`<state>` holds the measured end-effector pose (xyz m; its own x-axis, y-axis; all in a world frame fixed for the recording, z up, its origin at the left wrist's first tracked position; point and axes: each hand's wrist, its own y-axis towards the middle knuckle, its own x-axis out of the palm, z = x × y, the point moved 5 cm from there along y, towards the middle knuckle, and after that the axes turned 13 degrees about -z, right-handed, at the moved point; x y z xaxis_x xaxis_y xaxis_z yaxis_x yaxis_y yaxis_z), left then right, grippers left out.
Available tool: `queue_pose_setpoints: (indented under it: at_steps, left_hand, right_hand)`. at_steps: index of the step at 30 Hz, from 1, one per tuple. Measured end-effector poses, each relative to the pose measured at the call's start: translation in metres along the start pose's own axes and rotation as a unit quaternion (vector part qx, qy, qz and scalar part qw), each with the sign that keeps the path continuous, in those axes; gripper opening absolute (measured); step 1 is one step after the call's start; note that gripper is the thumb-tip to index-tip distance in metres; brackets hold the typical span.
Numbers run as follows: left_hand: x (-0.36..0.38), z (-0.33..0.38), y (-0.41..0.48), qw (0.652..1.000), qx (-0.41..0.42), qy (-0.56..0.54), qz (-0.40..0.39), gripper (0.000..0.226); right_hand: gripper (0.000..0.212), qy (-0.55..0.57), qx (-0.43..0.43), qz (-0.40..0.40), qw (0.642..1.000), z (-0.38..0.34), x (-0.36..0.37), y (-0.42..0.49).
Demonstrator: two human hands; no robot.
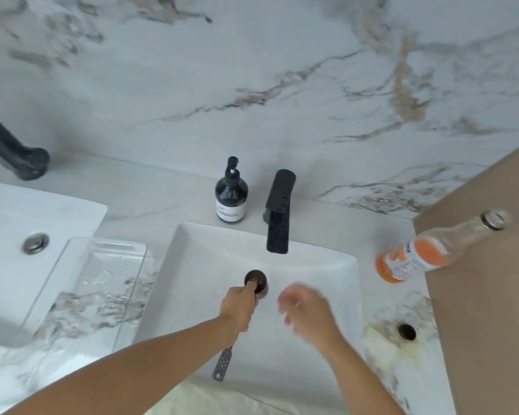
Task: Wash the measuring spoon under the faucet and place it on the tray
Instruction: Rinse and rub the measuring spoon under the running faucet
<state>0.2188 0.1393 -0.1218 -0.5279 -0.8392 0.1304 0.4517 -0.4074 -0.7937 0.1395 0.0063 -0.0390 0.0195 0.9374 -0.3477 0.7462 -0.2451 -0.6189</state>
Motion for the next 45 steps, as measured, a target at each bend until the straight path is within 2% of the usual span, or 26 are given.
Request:
queue_pose_setpoints:
  at_steps: [2,3,5,7,9,11,16,20,22,25,27,29,31,32,34,36,38,40,41,43,45]
  left_hand:
    - [-0.011,0.001,0.005,1.000,-0.007,0.006,0.011,0.053]
    - [-0.015,0.001,0.007,1.000,-0.011,0.011,0.013,0.053]
    - [-0.018,0.001,0.013,0.999,-0.021,0.028,0.014,0.051]
    - [-0.018,0.001,0.017,0.999,-0.026,0.033,0.014,0.048]
    - [-0.017,0.002,0.022,0.999,-0.025,0.038,0.021,0.052]
    - [-0.016,0.003,0.025,0.997,-0.023,0.065,0.033,0.053]
    - [-0.009,0.003,0.030,0.996,-0.029,0.072,0.036,0.030]
    - [0.002,0.006,0.031,0.998,-0.024,0.046,0.023,0.046]
    - [0.009,0.008,0.031,0.999,-0.024,0.039,0.002,0.045]
    - [0.025,0.012,0.033,0.997,-0.007,-0.010,-0.071,0.034]
    - [0.031,0.017,0.033,0.993,0.018,-0.048,-0.107,0.025]
    - [0.034,0.023,0.034,0.988,0.045,-0.083,-0.123,0.023]
    - [0.035,0.032,0.034,0.983,0.072,-0.114,-0.123,0.025]
    - [0.035,0.036,0.035,0.981,0.082,-0.134,-0.114,0.025]
    - [0.035,0.042,0.039,0.973,0.092,-0.196,-0.084,0.022]
    - [0.035,0.046,0.040,0.967,0.094,-0.230,-0.053,0.020]
    - [0.035,0.047,0.042,0.969,0.091,-0.228,-0.044,0.020]
    - [0.026,0.051,0.041,0.982,0.102,-0.151,-0.045,0.022]
    - [0.016,0.057,0.042,0.991,0.119,-0.047,-0.035,0.024]
    - [-0.001,0.069,0.041,0.973,0.144,0.181,-0.023,0.026]
    - [0.000,0.072,0.041,0.961,0.148,0.232,-0.043,0.026]
  right_hand:
    - [0.009,0.094,-0.043,0.105,0.989,-0.044,-0.039,0.007]
    - [0.009,0.136,-0.055,0.116,0.982,-0.064,-0.050,0.012]
    - [0.022,0.196,-0.051,0.088,0.975,-0.097,-0.058,0.023]
    - [0.026,0.239,-0.035,0.032,0.970,-0.120,-0.055,0.033]
    - [0.025,0.321,-0.041,-0.023,0.946,-0.136,-0.049,0.040]
    - [0.029,0.398,-0.051,-0.046,0.915,-0.142,-0.051,0.046]
    - [0.025,0.425,-0.072,-0.060,0.900,-0.138,-0.058,0.052]
    - [0.030,0.482,-0.119,-0.091,0.863,-0.144,-0.070,0.054]
    - [0.033,0.498,-0.124,-0.124,0.849,-0.143,-0.072,0.055]
    - [0.037,0.491,-0.132,-0.180,0.842,-0.133,-0.076,0.054]
    - [0.033,0.489,-0.132,-0.182,0.843,-0.114,-0.081,0.054]
    - [0.021,0.495,-0.105,-0.122,0.854,-0.081,-0.084,0.053]
    - [0.014,0.447,-0.040,-0.039,0.893,-0.035,-0.073,0.050]
    - [0.013,0.396,-0.001,-0.023,0.918,-0.013,-0.059,0.048]
    - [0.019,0.269,0.061,-0.079,0.958,0.017,-0.015,0.040]
    - [0.023,0.170,0.075,-0.160,0.970,0.033,0.030,0.032]
    - [0.028,0.146,0.058,-0.164,0.974,0.039,0.049,0.029]
    - [0.033,0.117,0.049,-0.122,0.984,0.042,0.035,0.031]
    - [0.035,0.089,0.042,-0.110,0.989,0.043,0.023,0.035]
    - [0.038,0.027,0.036,-0.103,0.994,0.044,-0.005,0.041]
    - [0.039,-0.009,0.022,-0.098,0.995,0.041,-0.015,0.045]
